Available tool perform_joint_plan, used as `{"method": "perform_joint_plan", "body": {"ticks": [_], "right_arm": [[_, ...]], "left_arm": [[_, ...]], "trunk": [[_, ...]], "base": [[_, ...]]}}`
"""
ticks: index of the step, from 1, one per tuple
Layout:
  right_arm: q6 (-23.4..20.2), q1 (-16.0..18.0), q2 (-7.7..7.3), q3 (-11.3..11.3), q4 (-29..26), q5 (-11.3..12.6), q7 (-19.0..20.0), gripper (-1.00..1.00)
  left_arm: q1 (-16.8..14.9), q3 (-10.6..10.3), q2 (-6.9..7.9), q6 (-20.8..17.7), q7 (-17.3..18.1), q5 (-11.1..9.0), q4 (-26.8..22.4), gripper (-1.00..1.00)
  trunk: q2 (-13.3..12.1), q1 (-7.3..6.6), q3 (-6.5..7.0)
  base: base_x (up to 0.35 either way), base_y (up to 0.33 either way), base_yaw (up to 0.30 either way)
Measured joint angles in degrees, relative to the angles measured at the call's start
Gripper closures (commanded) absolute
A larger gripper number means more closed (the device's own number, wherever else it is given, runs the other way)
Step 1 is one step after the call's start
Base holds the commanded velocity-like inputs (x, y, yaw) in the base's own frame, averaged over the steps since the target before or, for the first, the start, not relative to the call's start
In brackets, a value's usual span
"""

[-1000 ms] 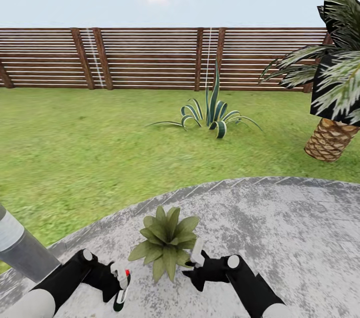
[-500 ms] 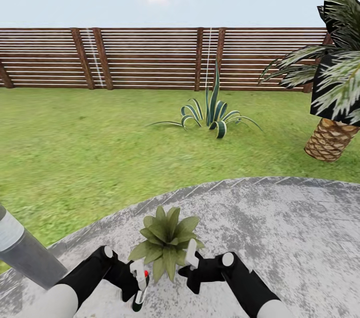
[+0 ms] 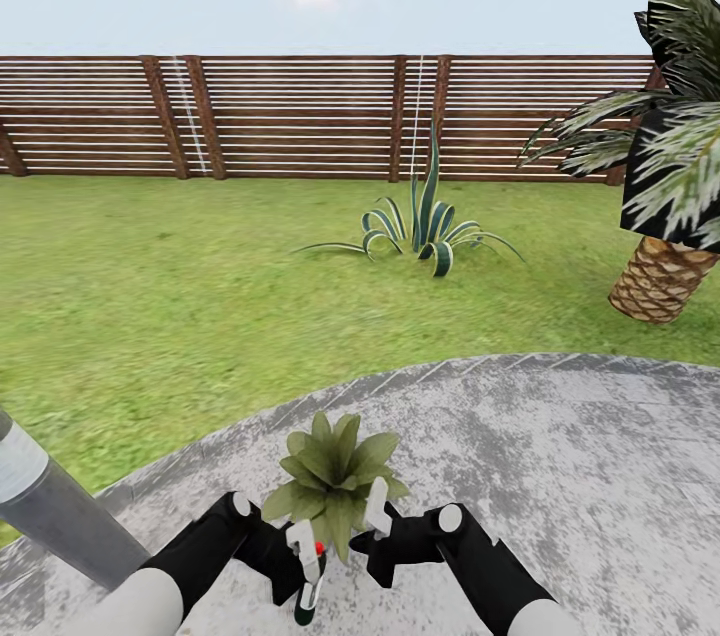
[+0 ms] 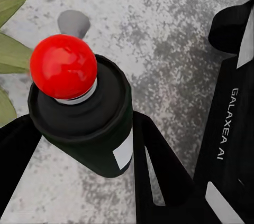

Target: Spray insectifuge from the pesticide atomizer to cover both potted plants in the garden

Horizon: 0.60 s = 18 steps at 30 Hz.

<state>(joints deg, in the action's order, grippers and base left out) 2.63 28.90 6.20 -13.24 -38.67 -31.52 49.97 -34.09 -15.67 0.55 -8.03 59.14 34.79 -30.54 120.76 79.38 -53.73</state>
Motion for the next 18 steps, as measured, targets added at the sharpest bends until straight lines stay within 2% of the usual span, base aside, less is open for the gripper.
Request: {"method": "perform_joint_plan", "body": {"ticks": [10,18], "right_arm": [[0.1,0.0,0.01,0.0,0.1,0.0,0.0,1.00],[0.1,0.0,-0.03,-0.1,0.1,0.0,0.0,1.00]], "left_arm": [[0.0,-0.2,-1.99,0.0,-0.1,-0.3,0.0,1.00],[0.1,-0.2,-2.77,0.3,0.0,-0.4,0.1,1.00]], "trunk": [[0.0,0.00,0.00],[0.0,0.00,0.00]], "base": [[0.000,0.000,0.000],[0.000,0.000,0.000]]}}
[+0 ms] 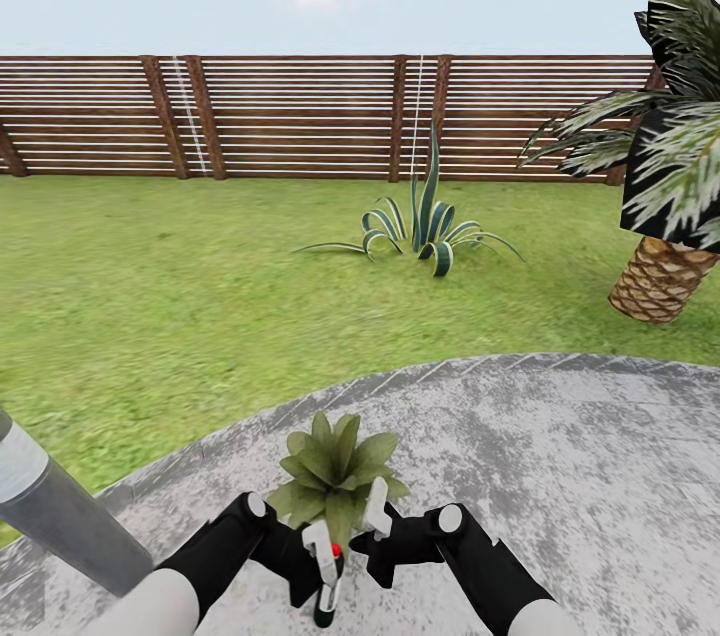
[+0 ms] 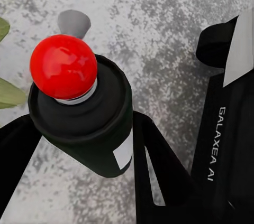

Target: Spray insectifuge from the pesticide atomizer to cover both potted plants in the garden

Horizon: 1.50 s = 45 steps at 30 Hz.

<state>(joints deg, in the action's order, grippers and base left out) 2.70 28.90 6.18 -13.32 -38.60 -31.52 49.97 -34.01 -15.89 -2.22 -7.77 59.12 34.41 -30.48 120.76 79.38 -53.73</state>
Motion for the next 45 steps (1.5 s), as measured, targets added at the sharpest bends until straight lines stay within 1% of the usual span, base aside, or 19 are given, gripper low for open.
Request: {"method": "perform_joint_plan", "body": {"ticks": [5,17,24,35,38,40,41,43,45], "right_arm": [[0.0,0.0,0.03,0.0,0.0,0.0,0.0,1.00],[0.0,0.0,0.11,0.0,0.0,0.0,0.0,1.00],[0.0,0.0,0.31,0.0,0.0,0.0,0.0,1.00],[0.0,0.0,0.31,0.0,0.0,0.0,0.0,1.00],[0.0,0.0,0.31,0.0,0.0,0.0,0.0,1.00],[0.0,0.0,0.31,0.0,0.0,0.0,0.0,1.00],[0.0,0.0,0.31,0.0,0.0,0.0,0.0,1.00],[0.0,0.0,0.31,-0.1,0.0,0.0,0.0,1.00],[0.0,0.0,0.29,0.0,0.0,0.0,0.0,1.00]], "left_arm": [[0.0,0.0,-0.29,0.0,-0.1,0.0,0.1,1.00],[0.0,0.0,-0.34,0.3,-0.1,0.0,0.2,1.00],[0.0,0.0,-0.91,0.3,-0.1,0.0,0.0,1.00],[0.0,0.0,-0.74,0.5,-0.1,0.2,0.3,1.00],[0.0,0.0,0.02,0.6,-0.1,0.3,0.7,1.00],[0.2,0.0,1.43,0.6,-0.1,0.3,0.8,1.00],[0.2,0.0,2.27,0.6,0.0,0.4,0.8,1.00],[0.3,0.2,4.82,0.7,0.0,0.6,0.8,1.00],[0.5,0.2,6.55,0.7,0.0,0.6,0.8,1.00]], "trunk": [[0.0,0.00,0.00],[0.0,0.00,0.00],[0.0,0.00,0.00],[0.0,0.00,0.00],[0.0,0.00,0.00],[0.0,0.00,0.00],[0.0,0.00,0.00],[0.0,0.00,0.00],[0.0,0.00,0.00]], "base": [[0.000,0.000,0.000],[0.000,0.000,0.000],[0.000,0.000,0.000],[0.000,0.000,0.000],[0.000,0.000,0.000],[0.000,0.000,0.000],[0.000,0.000,0.000],[0.000,0.000,0.000],[0.000,0.000,0.000]]}}
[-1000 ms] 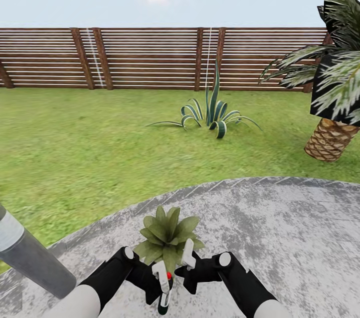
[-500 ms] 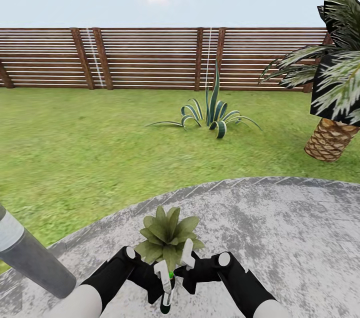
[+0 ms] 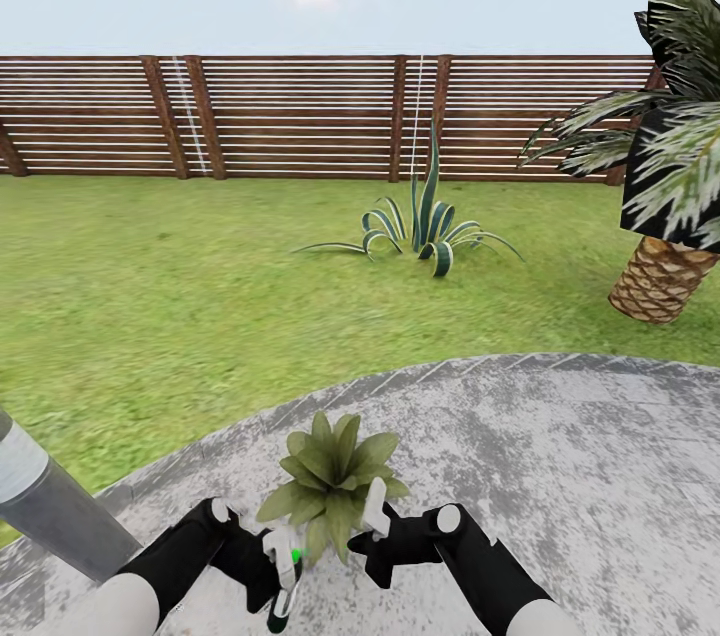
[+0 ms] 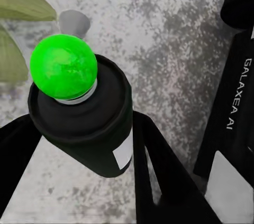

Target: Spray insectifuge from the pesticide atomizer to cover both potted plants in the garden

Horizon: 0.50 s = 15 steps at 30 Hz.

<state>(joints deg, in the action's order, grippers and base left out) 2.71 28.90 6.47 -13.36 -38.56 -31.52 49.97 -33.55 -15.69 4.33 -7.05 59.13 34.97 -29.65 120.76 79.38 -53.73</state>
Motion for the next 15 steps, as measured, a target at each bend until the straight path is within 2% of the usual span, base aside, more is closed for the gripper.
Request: {"method": "perform_joint_plan", "body": {"ticks": [1,2,6,8,9,10,11,12,13,14,15], "right_arm": [[0.0,0.0,-0.03,0.0,0.0,0.0,0.0,1.00],[0.0,0.0,-0.05,0.0,0.0,-0.1,0.0,-1.00],[0.0,0.0,-0.27,0.2,0.1,0.0,-0.1,-1.00],[0.1,0.0,-0.77,0.5,0.3,0.1,-0.3,-1.00],[0.3,-0.1,-2.04,0.9,0.5,0.1,-0.6,-1.00],[0.9,-0.3,-4.26,2.4,1.2,0.2,-0.6,-1.00],[1.7,-0.3,-5.57,3.8,1.7,0.3,-0.7,-1.00],[4.8,-0.5,-7.06,8.7,3.0,0.3,-1.3,-1.00],[7.2,-0.6,-7.76,12.3,3.9,0.2,-1.7,-1.00],[10.4,-1.0,-8.49,18.0,5.4,0.3,-2.5,-1.00],[12.4,-1.3,-8.96,22.3,6.5,0.3,-2.8,-1.00]], "left_arm": [[0.0,0.0,1.04,0.0,0.0,0.0,0.0,1.00],[0.1,0.0,1.98,0.0,0.0,0.0,0.0,1.00],[0.2,0.4,4.54,-0.1,-0.1,-0.1,-0.3,1.00],[0.2,1.5,5.79,-0.3,-0.8,-0.4,-0.3,1.00],[0.2,4.1,6.50,-0.4,-1.9,-0.6,-0.4,1.00],[0.2,8.6,6.80,-0.5,-3.5,-0.7,-0.5,1.00],[0.3,11.3,6.85,-0.5,-4.1,-0.8,-0.6,1.00],[0.2,15.8,6.92,-0.6,-4.8,-0.9,-0.7,1.00],[0.3,17.7,6.95,-0.7,-5.1,-1.0,-0.7,1.00],[0.2,19.9,6.98,-0.9,-5.3,-1.0,-0.8,1.00],[0.2,20.9,6.95,-1.0,-5.3,-1.0,-0.8,1.00]], "trunk": [[0.0,0.00,0.00],[0.0,0.00,0.00],[0.0,0.00,0.00],[0.0,0.00,0.00],[0.0,0.00,0.00],[0.0,0.00,0.00],[0.0,0.00,0.00],[0.0,0.00,0.00],[0.0,0.00,0.00],[0.0,0.00,0.00],[0.0,0.00,0.00]], "base": [[0.000,0.000,0.000],[0.000,0.000,0.000],[0.000,0.000,0.000],[0.000,0.000,0.000],[0.000,0.000,0.000],[0.000,0.000,0.000],[0.000,0.000,0.000],[0.000,0.000,0.000],[0.000,0.000,0.000],[0.000,0.000,0.000],[0.000,0.000,0.000]]}}
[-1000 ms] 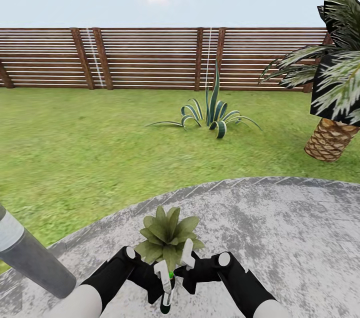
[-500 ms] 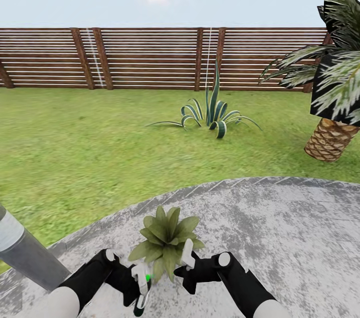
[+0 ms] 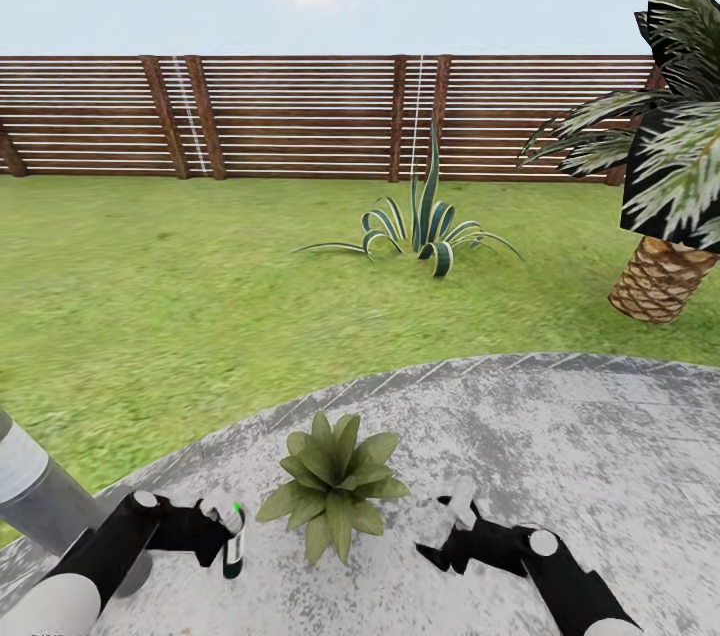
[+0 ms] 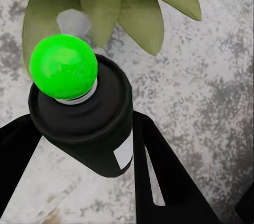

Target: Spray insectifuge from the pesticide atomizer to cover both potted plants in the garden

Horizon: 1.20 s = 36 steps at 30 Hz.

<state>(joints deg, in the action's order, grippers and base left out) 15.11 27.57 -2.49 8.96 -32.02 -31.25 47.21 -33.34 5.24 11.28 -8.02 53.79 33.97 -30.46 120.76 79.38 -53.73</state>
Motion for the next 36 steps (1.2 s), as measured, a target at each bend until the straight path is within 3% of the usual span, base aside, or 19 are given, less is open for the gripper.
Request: {"method": "perform_joint_plan", "body": {"ticks": [3,4,5,8,11,12,13,14,16,17,19,22,23,25,26,28,31,36], "right_arm": [[4.7,-1.4,-1.70,11.9,2.1,0.0,-0.5,-1.00],[6.9,-2.5,-2.63,16.9,2.5,-0.1,-0.6,-1.00],[7.7,-3.0,-2.99,18.6,2.6,-0.1,-0.6,-1.00],[14.8,-7.0,-5.14,33.1,3.0,-0.2,-0.7,-1.00],[18.2,-9.2,-5.51,41.6,3.1,-0.2,-0.7,-1.00],[19.0,-10.3,-5.58,46.4,3.1,-0.3,-0.8,-1.00],[19.3,-10.8,-5.58,49.6,3.1,-0.2,-0.9,-1.00],[19.5,-11.0,-5.52,51.5,3.1,-0.3,-1.3,-1.00],[19.6,-11.1,-5.20,53.8,3.1,-0.3,-3.7,-1.00],[19.6,-11.2,-5.02,54.8,3.1,-0.3,-8.1,-1.00],[19.6,-11.2,-4.78,55.1,3.2,-0.5,-13.7,-1.00],[19.7,-11.2,-3.40,55.2,3.2,-0.7,-16.9,-1.00],[19.7,-11.2,-2.92,55.2,3.1,-0.7,-17.3,-1.00],[19.8,-11.2,-1.81,55.2,3.1,-0.8,-17.6,-1.00],[19.7,-11.2,-1.63,55.2,3.1,-0.7,-17.6,-1.00],[19.7,-11.2,-1.36,55.2,3.2,-0.8,-17.6,-1.00],[19.7,-11.2,-1.35,55.2,4.5,-1.7,-17.5,-1.00],[19.7,-11.2,-1.33,55.2,6.3,-4.8,-17.5,-1.00]], "left_arm": [[-0.1,1.5,-0.31,-0.5,-1.0,0.0,0.0,1.00],[-0.2,1.7,-0.49,-1.8,-2.4,0.0,0.0,1.00],[-0.3,1.8,-0.56,-2.5,-2.9,-0.1,0.0,1.00],[-0.7,2.0,-0.81,-9.9,-5.1,-0.4,-0.2,1.00],[-1.0,2.1,-0.84,-11.6,-5.4,-0.5,-0.2,1.00],[-1.4,2.1,-0.85,-12.4,-5.4,-0.6,-0.2,1.00],[-1.7,2.1,-0.88,-13.8,-5.4,-0.6,-0.2,1.00],[-1.9,2.1,-0.90,-15.5,-5.4,-0.6,-0.2,1.00],[-2.7,2.1,-0.93,-19.9,-5.3,-0.7,-0.5,1.00],[-4.1,2.1,-0.94,-24.6,-5.3,-0.9,-1.0,1.00],[-6.4,1.9,-1.10,-30.5,-4.8,-1.0,-1.2,1.00],[-9.4,1.1,-2.97,-38.4,-3.2,-1.0,-1.0,1.00],[-10.1,0.3,-3.66,-40.4,-2.8,-0.6,-0.9,1.00],[-11.4,-4.6,-5.15,-45.2,-2.0,0.0,-0.7,1.00],[-11.8,-6.7,-5.41,-46.1,-1.6,0.3,-0.6,1.00],[-12.3,-13.7,-5.61,-47.8,2.8,0.0,-0.4,1.00],[-12.0,-16.1,-5.16,-47.6,8.3,0.9,-0.4,1.00],[-11.8,-16.7,-4.76,-47.5,10.3,1.9,-0.4,1.00]], "trunk": [[0.0,0.00,0.00],[0.0,0.00,0.00],[0.0,0.00,0.00],[0.0,0.00,-0.01],[0.0,0.00,0.00],[0.0,0.00,0.00],[0.0,0.00,0.00],[0.0,0.00,0.00],[0.0,0.00,0.00],[0.0,0.00,0.01],[0.0,0.00,0.01],[0.0,0.00,0.01],[0.0,0.00,0.00],[0.0,0.00,0.00],[0.0,0.00,0.00],[0.0,0.00,0.00],[0.0,0.00,0.00],[0.0,0.00,0.00]], "base": [[0.000,0.000,0.000],[0.000,0.000,0.000],[0.000,0.000,0.000],[0.000,0.000,0.000],[0.000,0.000,0.000],[0.000,0.000,0.000],[0.000,0.000,0.000],[0.000,0.000,0.000],[0.000,0.000,0.000],[0.000,0.000,0.000],[0.000,0.000,0.000],[0.000,0.000,0.000],[0.000,0.000,0.000],[0.000,0.000,0.000],[0.000,0.000,0.000],[0.000,0.000,0.000],[0.000,0.000,0.000],[0.000,0.000,0.000]]}}
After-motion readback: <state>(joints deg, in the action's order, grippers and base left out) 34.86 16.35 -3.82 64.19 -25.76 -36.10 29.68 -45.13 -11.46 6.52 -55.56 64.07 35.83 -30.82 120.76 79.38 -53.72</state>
